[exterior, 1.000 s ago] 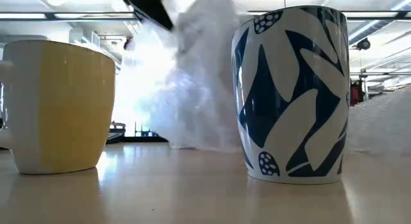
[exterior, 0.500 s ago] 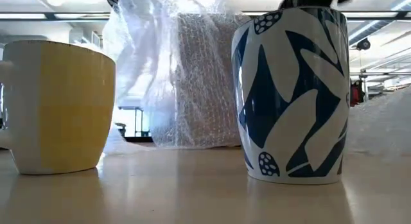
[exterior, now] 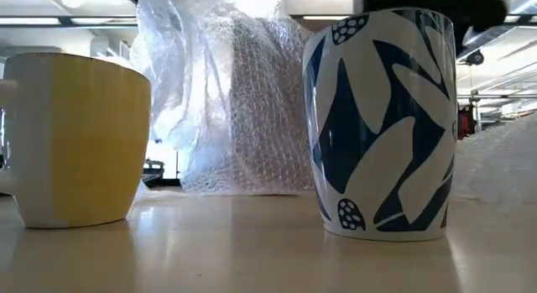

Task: Wrap mug
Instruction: Prepare the bubble wrap

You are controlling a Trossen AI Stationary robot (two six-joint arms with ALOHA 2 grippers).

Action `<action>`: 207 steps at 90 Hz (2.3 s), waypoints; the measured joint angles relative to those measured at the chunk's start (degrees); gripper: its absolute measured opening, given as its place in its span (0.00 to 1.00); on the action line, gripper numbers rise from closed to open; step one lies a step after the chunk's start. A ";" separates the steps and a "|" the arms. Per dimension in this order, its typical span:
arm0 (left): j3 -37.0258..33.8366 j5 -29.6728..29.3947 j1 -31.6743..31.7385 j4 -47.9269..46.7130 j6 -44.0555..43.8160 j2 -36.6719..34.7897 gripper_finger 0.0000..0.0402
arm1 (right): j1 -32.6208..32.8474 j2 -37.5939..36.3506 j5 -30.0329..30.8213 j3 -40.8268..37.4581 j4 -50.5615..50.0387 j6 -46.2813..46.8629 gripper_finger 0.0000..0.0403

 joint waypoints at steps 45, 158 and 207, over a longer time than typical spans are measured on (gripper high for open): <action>0.03 0.23 0.00 -0.09 0.40 0.00 0.00 | 1.70 5.71 7.53 -5.85 15.47 -0.70 0.49; -4.01 3.80 -15.63 -13.88 -23.64 4.95 0.00 | 7.10 4.18 29.25 6.42 -6.79 3.02 0.03; 3.75 23.29 -16.97 -7.17 -30.38 5.24 0.46 | 5.07 4.59 19.59 7.62 5.71 -9.01 0.40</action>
